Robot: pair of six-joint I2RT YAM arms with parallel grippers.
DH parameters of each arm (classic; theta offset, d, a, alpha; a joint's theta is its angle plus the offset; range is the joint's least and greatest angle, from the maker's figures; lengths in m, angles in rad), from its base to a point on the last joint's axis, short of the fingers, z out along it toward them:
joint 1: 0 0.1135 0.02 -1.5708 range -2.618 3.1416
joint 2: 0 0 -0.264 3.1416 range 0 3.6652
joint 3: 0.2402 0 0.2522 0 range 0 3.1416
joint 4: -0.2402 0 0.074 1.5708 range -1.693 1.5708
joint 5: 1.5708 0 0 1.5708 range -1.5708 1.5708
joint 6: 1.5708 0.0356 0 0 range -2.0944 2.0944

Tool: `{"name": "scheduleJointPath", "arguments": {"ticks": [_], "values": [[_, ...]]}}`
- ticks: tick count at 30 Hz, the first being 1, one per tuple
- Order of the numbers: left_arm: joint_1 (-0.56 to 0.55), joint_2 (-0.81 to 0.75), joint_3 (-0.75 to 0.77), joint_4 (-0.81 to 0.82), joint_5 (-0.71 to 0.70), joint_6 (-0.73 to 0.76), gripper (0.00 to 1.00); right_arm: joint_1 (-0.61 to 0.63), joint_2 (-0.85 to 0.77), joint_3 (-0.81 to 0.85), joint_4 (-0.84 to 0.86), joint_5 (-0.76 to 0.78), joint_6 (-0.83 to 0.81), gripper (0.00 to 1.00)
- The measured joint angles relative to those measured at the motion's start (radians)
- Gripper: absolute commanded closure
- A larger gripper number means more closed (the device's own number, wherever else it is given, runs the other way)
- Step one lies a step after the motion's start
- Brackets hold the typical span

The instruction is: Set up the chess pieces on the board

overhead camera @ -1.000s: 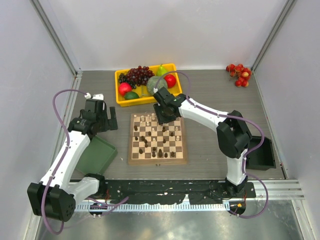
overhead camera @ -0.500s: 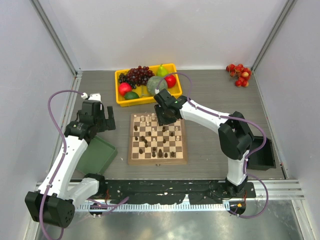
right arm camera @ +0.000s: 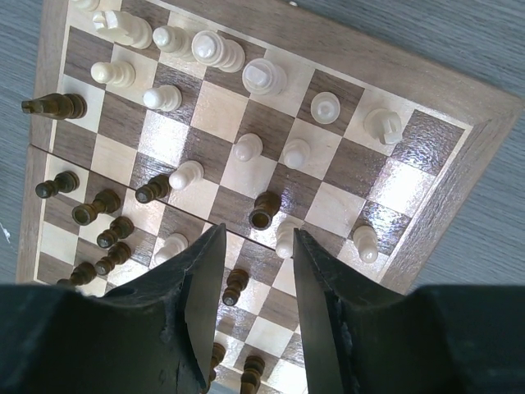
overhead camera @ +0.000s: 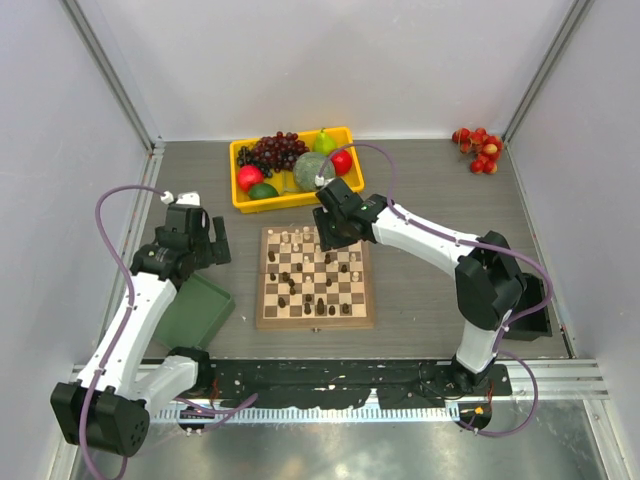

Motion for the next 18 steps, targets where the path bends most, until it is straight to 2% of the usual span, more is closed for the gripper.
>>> {"name": "scheduleJointPath", "arguments": {"ticks": [18], "values": [[0.000,0.000,-0.035,-0.005,0.057,-0.025,0.01,0.000,0.056,0.026,-0.001,0.000,-0.007,0.55]]}}
